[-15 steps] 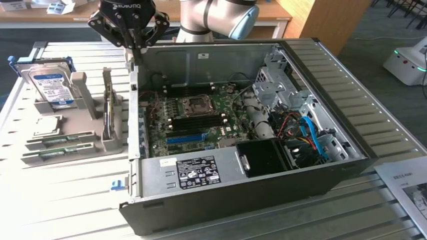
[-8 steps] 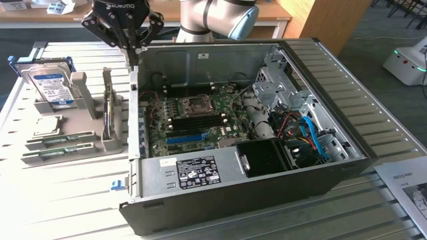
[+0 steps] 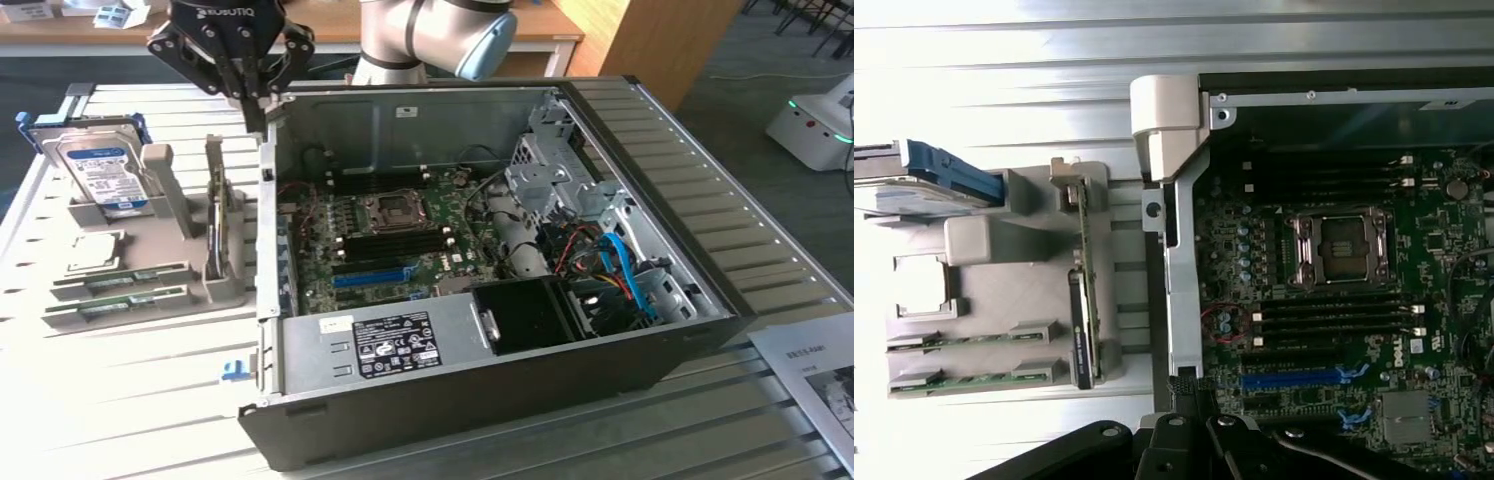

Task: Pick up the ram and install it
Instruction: 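Reach for the ram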

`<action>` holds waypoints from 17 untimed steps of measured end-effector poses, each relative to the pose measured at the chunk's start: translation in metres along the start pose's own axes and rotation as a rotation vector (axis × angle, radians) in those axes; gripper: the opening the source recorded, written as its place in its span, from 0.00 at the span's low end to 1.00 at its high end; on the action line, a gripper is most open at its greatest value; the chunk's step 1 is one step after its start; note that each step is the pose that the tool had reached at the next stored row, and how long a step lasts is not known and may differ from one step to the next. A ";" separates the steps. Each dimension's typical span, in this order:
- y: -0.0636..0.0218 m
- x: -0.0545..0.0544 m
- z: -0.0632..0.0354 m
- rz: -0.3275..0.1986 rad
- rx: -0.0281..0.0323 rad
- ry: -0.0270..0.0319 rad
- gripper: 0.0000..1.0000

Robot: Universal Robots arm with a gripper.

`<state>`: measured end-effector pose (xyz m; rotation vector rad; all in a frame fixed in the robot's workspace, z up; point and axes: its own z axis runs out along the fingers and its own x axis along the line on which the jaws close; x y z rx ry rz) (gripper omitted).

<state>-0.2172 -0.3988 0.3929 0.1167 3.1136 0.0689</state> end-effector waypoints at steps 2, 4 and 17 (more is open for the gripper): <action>-0.0002 0.003 -0.0001 0.000 0.0000 0.0001 0.10; -0.0005 0.006 -0.0002 0.000 0.0001 0.0001 0.10; -0.0023 0.031 -0.0007 0.000 0.0001 0.0001 0.10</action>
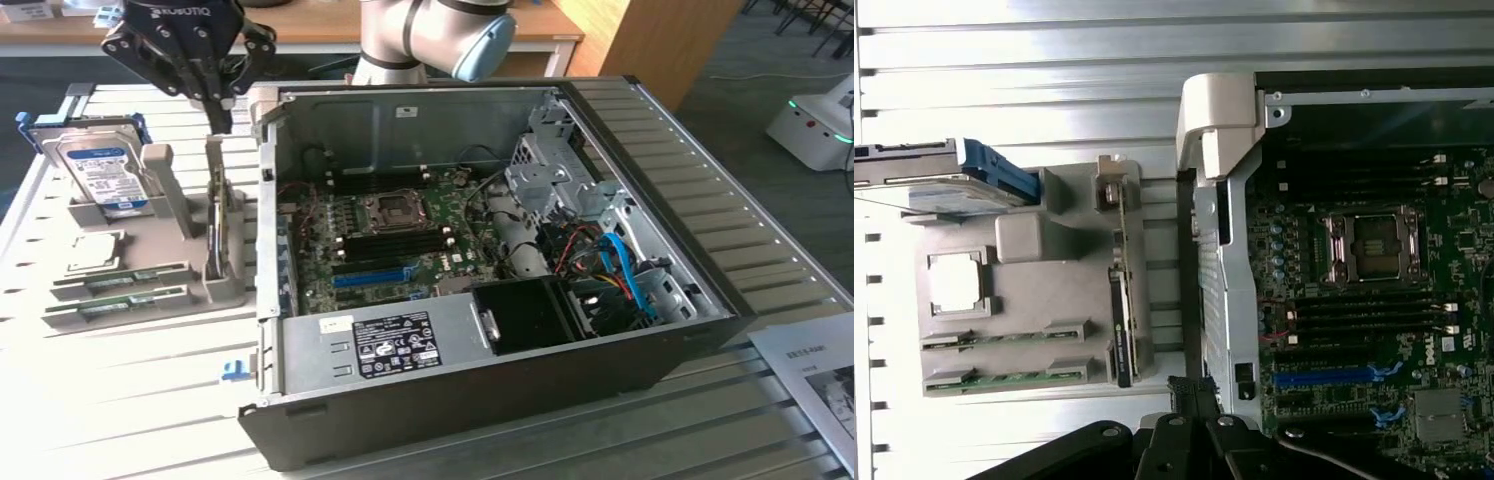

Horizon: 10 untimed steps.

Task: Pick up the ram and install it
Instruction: 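Reach for the ram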

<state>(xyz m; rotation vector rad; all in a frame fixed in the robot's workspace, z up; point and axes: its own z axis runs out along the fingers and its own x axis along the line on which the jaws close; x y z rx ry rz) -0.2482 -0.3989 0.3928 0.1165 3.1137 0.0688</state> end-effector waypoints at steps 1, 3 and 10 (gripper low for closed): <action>-0.0001 0.002 -0.0001 0.000 0.0000 0.0001 0.10; -0.0004 0.005 -0.0001 0.000 0.0000 0.0001 0.10; -0.0014 0.018 -0.0003 0.000 0.0000 0.0000 0.10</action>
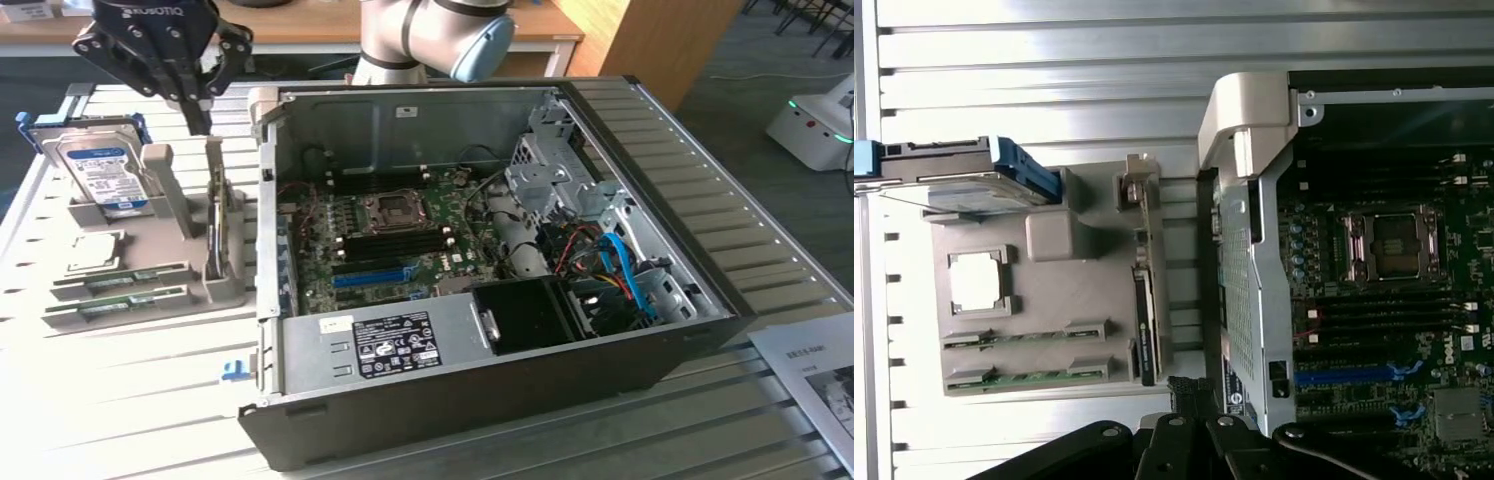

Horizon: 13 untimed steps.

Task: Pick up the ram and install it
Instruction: 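Reach for the ram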

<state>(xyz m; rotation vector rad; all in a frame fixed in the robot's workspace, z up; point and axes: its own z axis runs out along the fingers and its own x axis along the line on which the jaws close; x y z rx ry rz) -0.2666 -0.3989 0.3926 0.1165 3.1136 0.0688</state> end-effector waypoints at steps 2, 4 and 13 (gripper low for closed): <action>-0.0003 0.004 0.0000 0.000 0.0000 0.0000 0.10; -0.0006 0.008 -0.0001 0.000 0.0000 0.0000 0.10; -0.0021 0.028 -0.0004 0.000 -0.0001 0.0000 0.10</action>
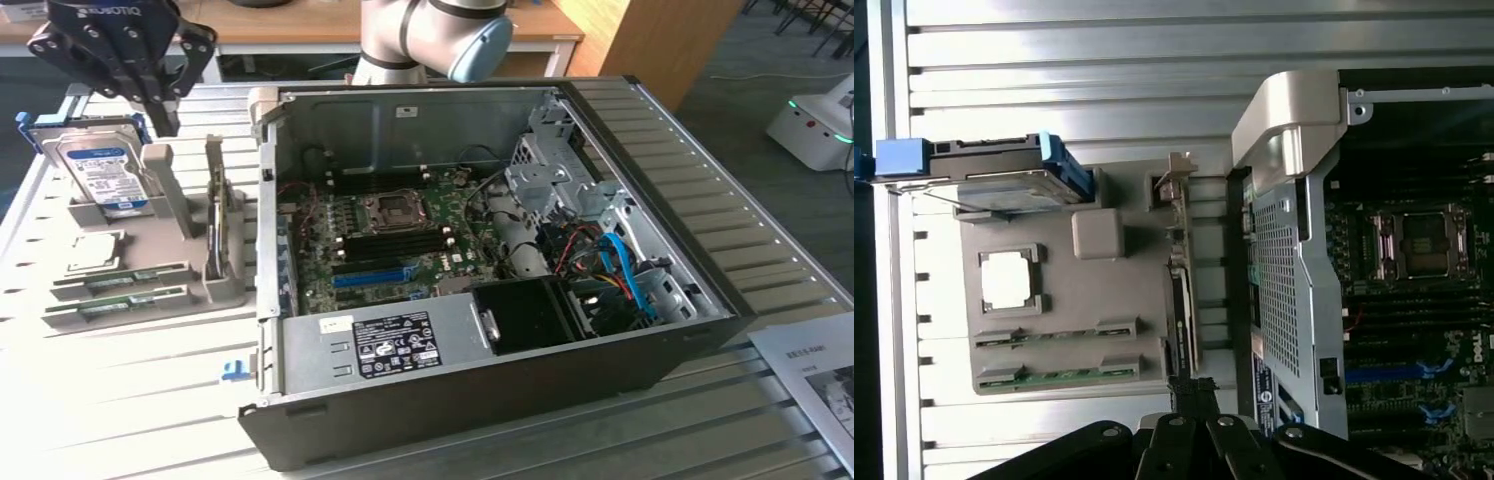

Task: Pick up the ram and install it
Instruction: 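Reach for the ram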

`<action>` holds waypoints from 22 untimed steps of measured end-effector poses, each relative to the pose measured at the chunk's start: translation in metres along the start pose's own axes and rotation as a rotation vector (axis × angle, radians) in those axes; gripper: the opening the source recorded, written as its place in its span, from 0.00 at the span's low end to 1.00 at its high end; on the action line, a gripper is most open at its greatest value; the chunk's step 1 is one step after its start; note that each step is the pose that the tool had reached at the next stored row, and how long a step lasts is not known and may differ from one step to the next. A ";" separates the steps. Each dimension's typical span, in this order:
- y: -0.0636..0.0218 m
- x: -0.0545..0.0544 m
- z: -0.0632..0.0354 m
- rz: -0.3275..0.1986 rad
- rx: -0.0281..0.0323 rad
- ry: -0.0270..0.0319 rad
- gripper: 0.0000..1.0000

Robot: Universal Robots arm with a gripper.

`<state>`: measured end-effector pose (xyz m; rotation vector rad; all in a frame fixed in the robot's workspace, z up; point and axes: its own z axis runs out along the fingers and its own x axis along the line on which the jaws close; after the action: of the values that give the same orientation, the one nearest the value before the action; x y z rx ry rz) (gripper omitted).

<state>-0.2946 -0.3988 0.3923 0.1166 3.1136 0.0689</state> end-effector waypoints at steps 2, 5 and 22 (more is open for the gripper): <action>-0.0003 0.004 -0.0001 0.000 0.0001 0.0001 0.10; -0.0008 0.011 -0.0002 0.000 0.0001 0.0001 0.10; -0.0034 0.046 -0.0008 0.000 0.0001 0.0001 0.10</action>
<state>-0.3403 -0.3989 0.3919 0.1165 3.1137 0.0688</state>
